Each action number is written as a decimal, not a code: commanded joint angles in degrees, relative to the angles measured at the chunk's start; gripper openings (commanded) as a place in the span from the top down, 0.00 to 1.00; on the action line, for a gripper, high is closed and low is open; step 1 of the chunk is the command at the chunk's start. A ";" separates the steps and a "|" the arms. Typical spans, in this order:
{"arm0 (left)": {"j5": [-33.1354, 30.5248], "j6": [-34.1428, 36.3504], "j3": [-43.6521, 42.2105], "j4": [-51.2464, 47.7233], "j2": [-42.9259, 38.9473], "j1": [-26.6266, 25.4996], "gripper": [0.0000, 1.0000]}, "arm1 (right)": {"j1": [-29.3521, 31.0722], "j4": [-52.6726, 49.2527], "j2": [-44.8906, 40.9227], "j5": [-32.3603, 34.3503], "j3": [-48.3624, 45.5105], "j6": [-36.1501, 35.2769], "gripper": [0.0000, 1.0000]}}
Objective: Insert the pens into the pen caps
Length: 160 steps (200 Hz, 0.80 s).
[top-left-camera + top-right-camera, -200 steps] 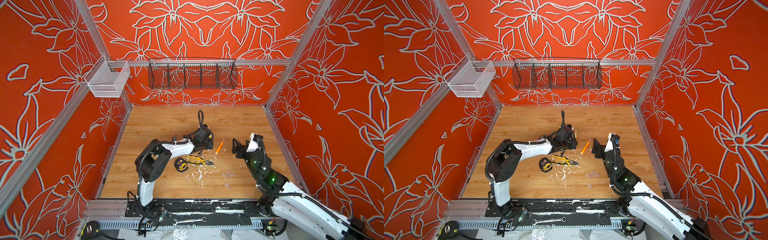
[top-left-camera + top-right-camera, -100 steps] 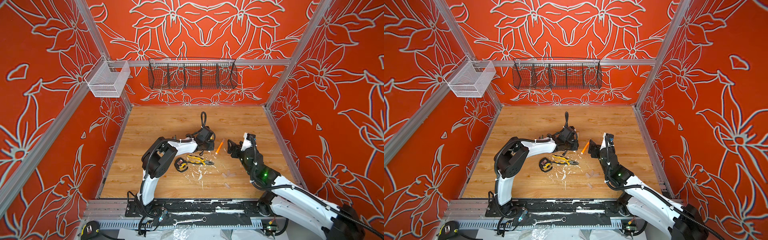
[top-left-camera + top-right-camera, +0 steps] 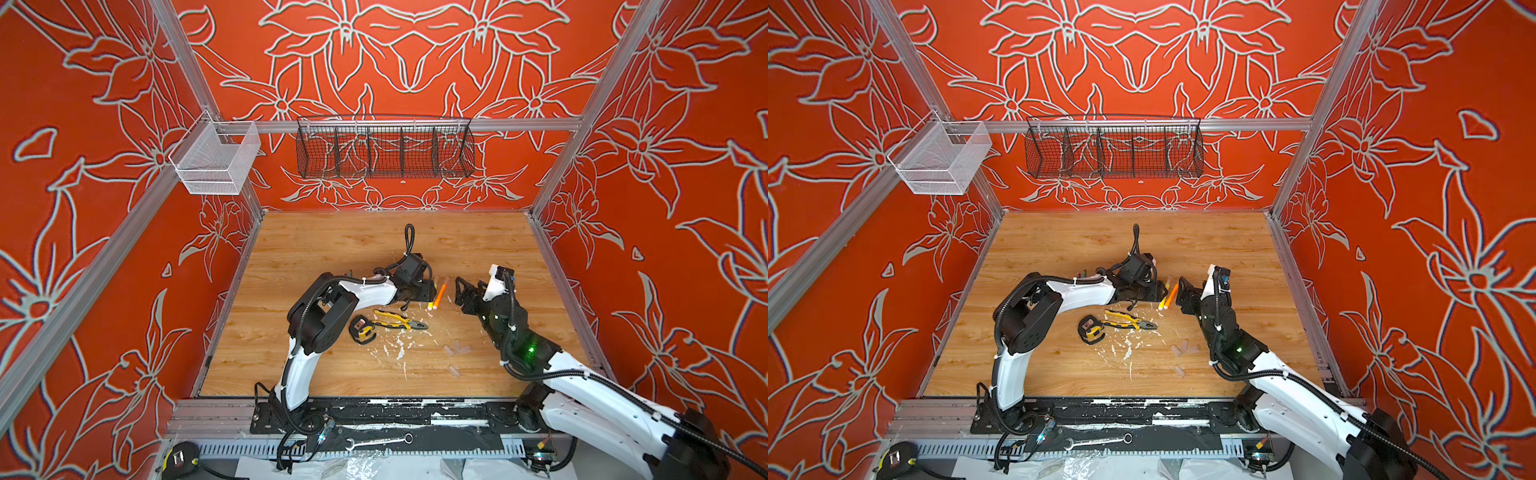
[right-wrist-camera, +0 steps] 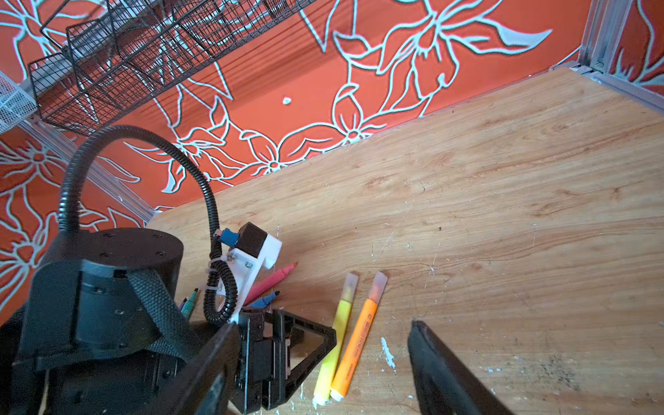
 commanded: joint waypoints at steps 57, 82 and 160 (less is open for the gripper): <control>6.70 -26.89 -14.86 40.92 -14.94 -0.26 0.00 | -0.29 14.25 4.54 -8.39 -5.03 15.02 0.19; 10.41 -34.75 -13.95 55.46 -9.90 -0.82 0.00 | -0.10 20.34 10.40 -12.87 -4.19 18.61 0.18; 4.31 -33.28 -14.16 60.51 -8.36 -4.28 0.03 | 0.17 29.64 20.14 -16.17 -1.77 20.07 0.12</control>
